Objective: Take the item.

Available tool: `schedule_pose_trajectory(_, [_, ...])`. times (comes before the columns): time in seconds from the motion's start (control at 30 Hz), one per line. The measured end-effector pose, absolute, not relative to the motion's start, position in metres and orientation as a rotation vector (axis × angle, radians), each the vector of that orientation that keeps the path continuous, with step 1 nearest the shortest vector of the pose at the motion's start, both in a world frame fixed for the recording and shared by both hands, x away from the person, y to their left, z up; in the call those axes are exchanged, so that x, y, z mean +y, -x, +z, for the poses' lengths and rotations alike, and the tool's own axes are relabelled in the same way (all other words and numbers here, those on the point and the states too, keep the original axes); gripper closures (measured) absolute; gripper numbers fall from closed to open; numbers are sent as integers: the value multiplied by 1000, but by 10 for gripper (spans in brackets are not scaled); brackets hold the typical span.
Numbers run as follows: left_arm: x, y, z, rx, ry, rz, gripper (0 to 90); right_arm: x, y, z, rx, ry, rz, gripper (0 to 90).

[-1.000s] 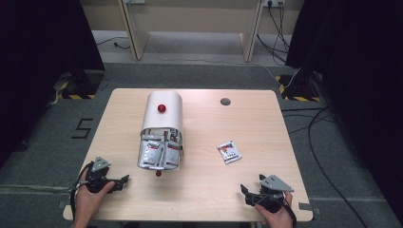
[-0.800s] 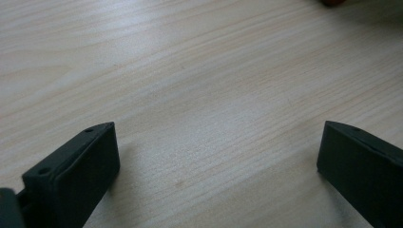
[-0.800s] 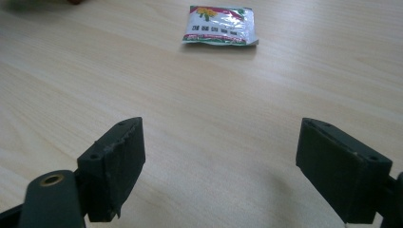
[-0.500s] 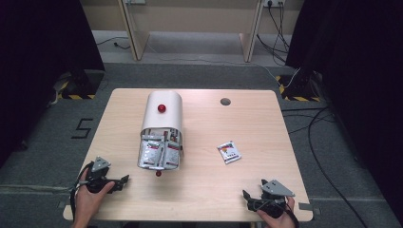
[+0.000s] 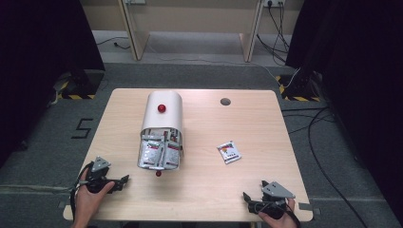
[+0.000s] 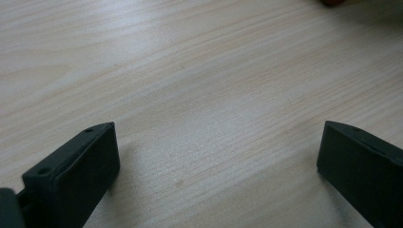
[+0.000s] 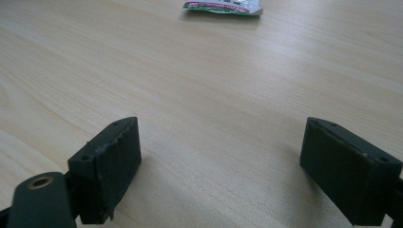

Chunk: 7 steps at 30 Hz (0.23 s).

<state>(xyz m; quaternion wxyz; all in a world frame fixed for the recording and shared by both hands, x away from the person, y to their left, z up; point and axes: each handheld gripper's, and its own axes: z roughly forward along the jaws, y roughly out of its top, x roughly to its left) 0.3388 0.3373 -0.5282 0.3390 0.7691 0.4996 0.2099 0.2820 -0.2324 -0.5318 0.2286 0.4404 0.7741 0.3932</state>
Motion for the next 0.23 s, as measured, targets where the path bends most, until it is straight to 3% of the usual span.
schedule_pose_trajectory(0.23, [337,-339,-528,1300,-2004,546,0,-233,-282,-532,2132,-1205,1086,142])
